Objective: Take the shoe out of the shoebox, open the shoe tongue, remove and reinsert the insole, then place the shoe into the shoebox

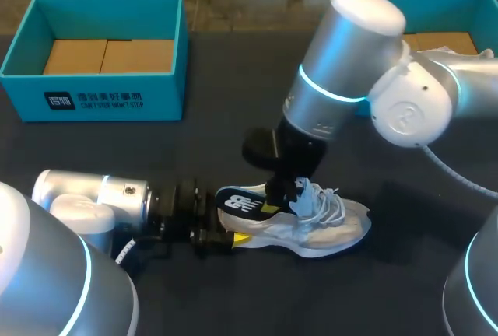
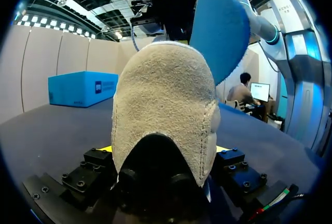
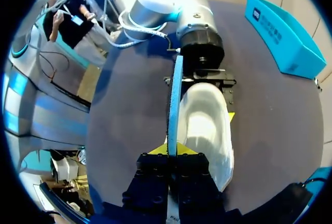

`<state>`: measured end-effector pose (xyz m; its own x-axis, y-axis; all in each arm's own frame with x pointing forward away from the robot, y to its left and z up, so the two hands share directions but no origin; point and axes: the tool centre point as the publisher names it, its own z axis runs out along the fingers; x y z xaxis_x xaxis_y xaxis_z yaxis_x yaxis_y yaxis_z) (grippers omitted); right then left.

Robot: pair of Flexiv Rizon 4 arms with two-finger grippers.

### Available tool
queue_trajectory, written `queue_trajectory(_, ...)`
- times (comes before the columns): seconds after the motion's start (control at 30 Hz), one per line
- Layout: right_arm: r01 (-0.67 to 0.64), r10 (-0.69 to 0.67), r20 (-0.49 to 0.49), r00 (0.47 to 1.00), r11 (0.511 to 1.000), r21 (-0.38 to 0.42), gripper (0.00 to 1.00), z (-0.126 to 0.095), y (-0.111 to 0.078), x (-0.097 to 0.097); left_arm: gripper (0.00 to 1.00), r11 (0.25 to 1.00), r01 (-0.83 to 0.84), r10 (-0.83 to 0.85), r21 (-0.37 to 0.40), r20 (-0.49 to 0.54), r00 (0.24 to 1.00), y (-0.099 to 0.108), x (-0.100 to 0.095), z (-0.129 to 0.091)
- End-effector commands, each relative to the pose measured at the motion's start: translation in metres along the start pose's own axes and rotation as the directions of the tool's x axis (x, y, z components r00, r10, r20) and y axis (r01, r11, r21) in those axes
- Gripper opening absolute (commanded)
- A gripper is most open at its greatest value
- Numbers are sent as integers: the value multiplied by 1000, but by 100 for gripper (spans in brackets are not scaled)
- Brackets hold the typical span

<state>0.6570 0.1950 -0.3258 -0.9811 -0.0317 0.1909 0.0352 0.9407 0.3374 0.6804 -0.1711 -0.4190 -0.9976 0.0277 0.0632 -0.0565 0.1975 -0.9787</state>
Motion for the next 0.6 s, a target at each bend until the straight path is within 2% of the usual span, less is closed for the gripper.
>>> queue_trajectory(0.03,8,-7,-26,1000,999,36,0,9,16,-7,0,1000,0,0,1,2,1000,0,0,1)
queue_trajectory(0.23,21,-17,-87,996,999,50,0,12,21,-12,0,1000,0,0,1,2,1000,0,0,1)
queue_trajectory(0.27,15,-10,-99,995,999,51,7,12,21,-13,0,1000,0,0,1,2,1000,0,0,1)
queue_trajectory(0.3,11,-6,-106,994,999,49,25,13,20,-15,0,1000,0,0,1,2,1000,0,0,1)
queue_trajectory(0.37,4,1,-111,994,999,52,29,12,19,-16,0,1000,0,0,1,2,1000,0,0,1)
queue_trajectory(0.4,-2,8,-117,993,998,55,36,12,19,-17,0,1000,0,0,1,2,1000,0,0,1)
queue_trajectory(0.43,-2,8,-117,993,998,55,36,12,19,-17,0,1000,0,0,1,2,1000,0,0,1)
queue_trajectory(0.47,-11,18,-126,992,998,57,49,12,18,-19,0,1000,0,0,1,2,1000,0,0,1)
queue_trajectory(0.5,-16,23,-129,991,998,58,66,12,17,-19,0,1000,0,0,1,2,1000,0,0,1)
queue_trajectory(0.6,-31,38,-135,990,998,51,77,13,12,-20,0,1000,0,0,1,2,1000,0,0,1)
